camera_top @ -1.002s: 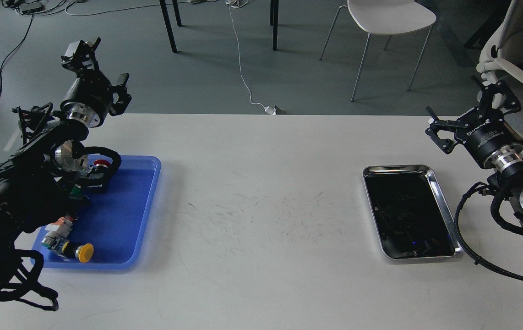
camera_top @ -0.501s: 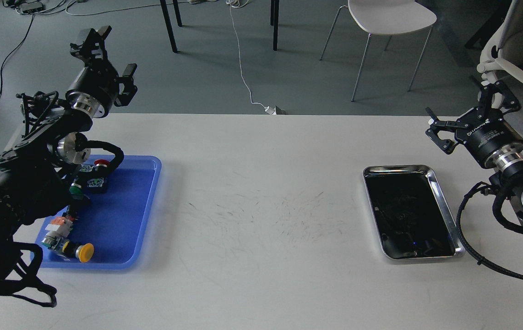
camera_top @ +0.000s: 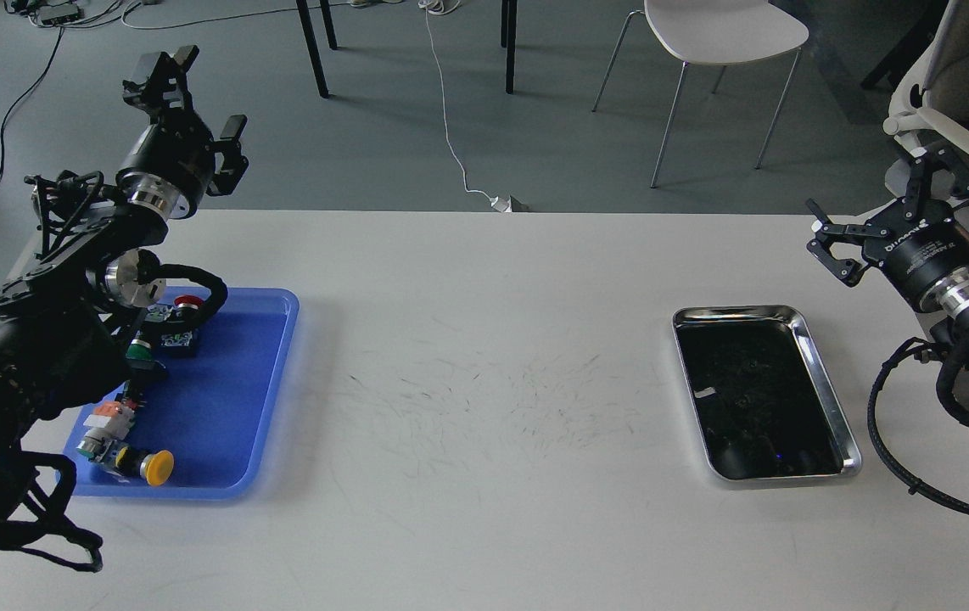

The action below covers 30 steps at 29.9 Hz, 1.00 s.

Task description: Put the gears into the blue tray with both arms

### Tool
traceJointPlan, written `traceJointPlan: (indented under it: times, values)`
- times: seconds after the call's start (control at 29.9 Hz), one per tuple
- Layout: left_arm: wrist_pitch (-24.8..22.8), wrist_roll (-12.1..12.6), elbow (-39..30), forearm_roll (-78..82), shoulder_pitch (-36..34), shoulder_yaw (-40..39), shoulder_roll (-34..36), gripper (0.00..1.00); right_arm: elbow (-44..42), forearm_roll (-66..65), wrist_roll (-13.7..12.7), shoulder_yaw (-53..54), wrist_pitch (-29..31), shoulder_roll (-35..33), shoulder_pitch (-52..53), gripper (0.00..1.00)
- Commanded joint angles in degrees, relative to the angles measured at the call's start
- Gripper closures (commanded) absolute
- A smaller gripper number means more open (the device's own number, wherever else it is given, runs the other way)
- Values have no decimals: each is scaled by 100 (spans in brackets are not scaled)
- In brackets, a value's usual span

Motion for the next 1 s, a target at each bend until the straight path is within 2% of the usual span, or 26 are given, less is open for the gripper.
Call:
traceJointPlan:
  times: [0.0,0.13,0.23,0.37,0.5,0.63,0.74,0.84,0.97]
  values:
    - [9,-8,1,77,-6,208,3,2,373,-235,-7,-90,-173,-238,37,1]
    - [-8,-25,1,86,3,217,47,2,1014,-1288,-59,-326,-533,-818,177,1]
    - [-34,-25,1,95,3,217,126,2,1454,-2237,-279,-1036,-736,-1258,712,1]
    - [-26,-43,1,86,12,208,161,2,2149,-3362,-727,-2845,-912,-1856,2064,1]
    - [-8,-51,1,86,3,191,152,2,2291,-4628,-789,-4604,-912,-1971,3681,1]
    - [1,-60,1,86,-6,182,152,2,2273,-5394,-859,-6273,-912,-1463,5141,2]
    - [9,-60,1,86,-15,173,161,2,2098,-5510,-965,-7469,-912,-761,5898,1]
    - [9,-60,1,86,-15,156,179,2,1887,-5519,-965,-8218,-912,4,6190,1]
    - [9,-69,1,69,-15,147,258,2,1746,-5536,-965,-8728,-912,621,6199,2]
